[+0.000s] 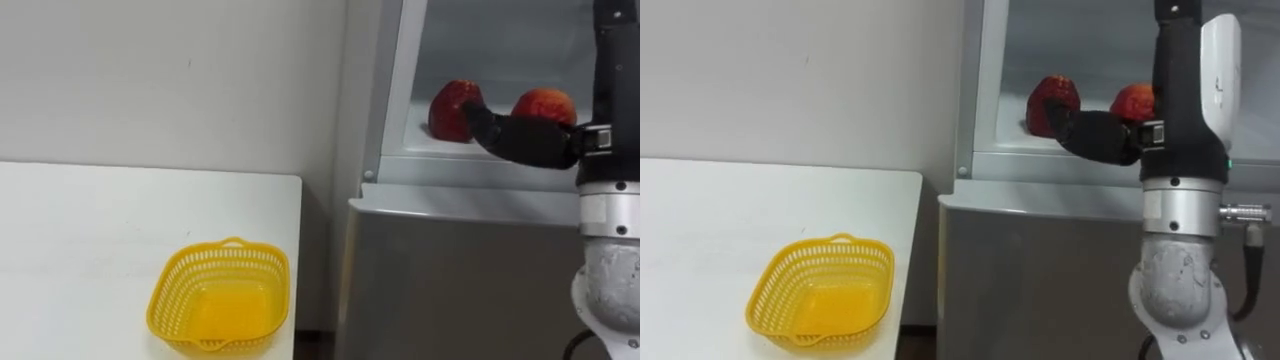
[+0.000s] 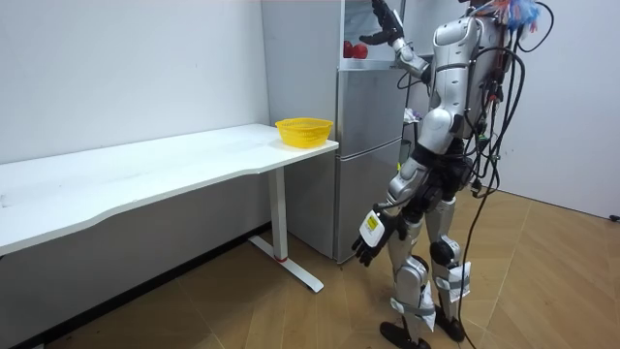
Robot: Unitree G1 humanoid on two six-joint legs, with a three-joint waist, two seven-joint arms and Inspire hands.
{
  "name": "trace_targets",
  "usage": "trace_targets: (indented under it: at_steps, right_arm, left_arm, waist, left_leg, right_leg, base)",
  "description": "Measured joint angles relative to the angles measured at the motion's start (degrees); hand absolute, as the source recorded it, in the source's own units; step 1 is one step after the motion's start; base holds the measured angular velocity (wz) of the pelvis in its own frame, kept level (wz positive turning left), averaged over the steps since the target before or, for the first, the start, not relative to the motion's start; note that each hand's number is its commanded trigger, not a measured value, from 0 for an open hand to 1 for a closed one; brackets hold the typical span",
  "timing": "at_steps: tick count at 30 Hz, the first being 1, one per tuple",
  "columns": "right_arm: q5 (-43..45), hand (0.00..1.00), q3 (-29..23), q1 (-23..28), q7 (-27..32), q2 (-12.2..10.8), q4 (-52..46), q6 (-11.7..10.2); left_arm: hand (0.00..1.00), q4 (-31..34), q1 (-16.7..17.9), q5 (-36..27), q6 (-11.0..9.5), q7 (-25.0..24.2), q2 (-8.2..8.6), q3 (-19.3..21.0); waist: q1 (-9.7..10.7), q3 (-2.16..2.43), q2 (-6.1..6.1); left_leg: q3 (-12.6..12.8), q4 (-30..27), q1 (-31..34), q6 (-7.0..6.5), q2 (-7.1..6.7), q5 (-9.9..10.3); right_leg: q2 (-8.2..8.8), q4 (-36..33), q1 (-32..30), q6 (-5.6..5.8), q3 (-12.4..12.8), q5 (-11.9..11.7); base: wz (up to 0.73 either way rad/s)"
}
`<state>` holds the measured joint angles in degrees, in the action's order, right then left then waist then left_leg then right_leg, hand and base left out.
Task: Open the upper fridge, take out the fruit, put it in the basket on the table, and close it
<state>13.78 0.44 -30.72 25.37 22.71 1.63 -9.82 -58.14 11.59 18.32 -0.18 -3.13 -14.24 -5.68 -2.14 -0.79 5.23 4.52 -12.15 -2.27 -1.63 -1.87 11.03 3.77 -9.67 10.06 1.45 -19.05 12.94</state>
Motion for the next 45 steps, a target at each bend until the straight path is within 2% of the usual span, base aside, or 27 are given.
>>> trace_targets:
  at_steps: [3, 11, 14, 20, 25, 31, 37, 45]
  right_arm:
    - [-1.22, 0.0, 0.0, -1.71, -0.75, 0.86, 3.5, 1.16]
    - [-4.72, 0.0, 1.22, -2.79, -1.88, 4.64, 8.83, 1.89]
    - [-4.87, 0.0, 1.84, -2.83, -2.25, 4.67, 8.91, 2.48]
    - [-6.82, 0.0, 3.01, -2.84, -4.62, 4.66, 9.4, 3.57]
    - [-7.39, 0.0, 3.01, -2.88, -6.22, 4.66, 10.25, 3.63]
    - [-8.19, 0.0, 3.01, -4.84, -7.16, 4.66, 12.73, 3.63]
    - [-8.24, 0.0, 3.02, -6.98, -8.08, 4.66, 13.95, 3.69]
    - [-9.09, 0.0, 3.07, -9.14, -9.21, 4.67, 14.68, 4.44]
  left_arm:
    - [0.0, 0.04, -0.07, 0.0, 0.28, -0.37, -0.01, -0.01]
    - [0.0, 0.14, 0.01, 0.0, 0.87, -1.44, 0.0, -0.05]
    - [0.0, 0.24, 0.31, 0.0, 1.44, -1.42, 0.0, -0.06]
    - [0.0, 0.23, 0.77, 0.0, 1.59, -1.56, -0.09, -0.06]
    - [0.0, 0.23, 0.93, 0.0, 1.62, -2.19, -0.22, -0.05]
    - [0.0, 0.29, 0.7, 0.53, 1.63, -2.7, -0.25, 0.06]
    - [0.0, 1.14, 0.73, 0.62, 2.25, -3.64, -0.25, 0.16]
    - [0.0, 2.68, 0.97, 1.07, 2.72, -3.81, -0.24, 0.44]
  waist:
    - [0.08, 0.0, -0.03]
    - [-1.27, 0.05, -0.22]
    - [-1.34, 0.09, -0.15]
    - [-2.04, 0.47, 0.73]
    - [-2.7, 0.16, 1.64]
    - [-2.81, 0.07, 1.5]
    - [-2.9, 0.28, 0.97]
    - [-3.06, 0.35, 1.08]
  left_leg:
    - [-0.21, -0.65, 0.57, 0.0, 0.0, 0.0]
    - [-0.55, -0.91, 0.7, 0.01, 0.07, 0.0]
    - [-0.72, -0.95, 0.73, 0.01, 0.04, 0.0]
    - [-0.71, -1.03, 0.63, 0.01, 0.06, -0.01]
    - [-0.79, -1.46, 0.73, 0.01, 0.05, 0.0]
    - [-1.55, -2.25, 1.88, 0.0, 0.03, 0.01]
    - [-1.65, -2.61, 2.56, 0.01, 0.08, 0.0]
    - [-1.67, -2.47, 2.54, 0.02, 0.02, 0.0]
  right_leg:
    - [-0.02, 0.05, -0.08, 0.0, -0.04, 0.0]
    - [-0.13, 0.03, -0.03, 0.0, -0.11, 0.0]
    - [-0.14, 0.0, 0.0, 0.0, -0.14, 0.0]
    - [-0.16, 0.02, 0.18, 0.0, -0.11, 0.0]
    - [-0.14, 0.06, 0.73, -0.01, -0.2, -0.01]
    - [-0.16, 0.01, 0.15, -0.01, -1.42, -0.01]
    - [-0.28, 0.01, -0.1, -0.15, -1.55, -0.09]
    - [-0.28, 0.01, -0.06, -0.15, -1.61, -0.09]
  base:
    - [0.07]
    - [0.02]
    - [0.02]
    - [0.0]
    - [0.01]
    - [0.07]
    - [0.01]
    - [0.0]
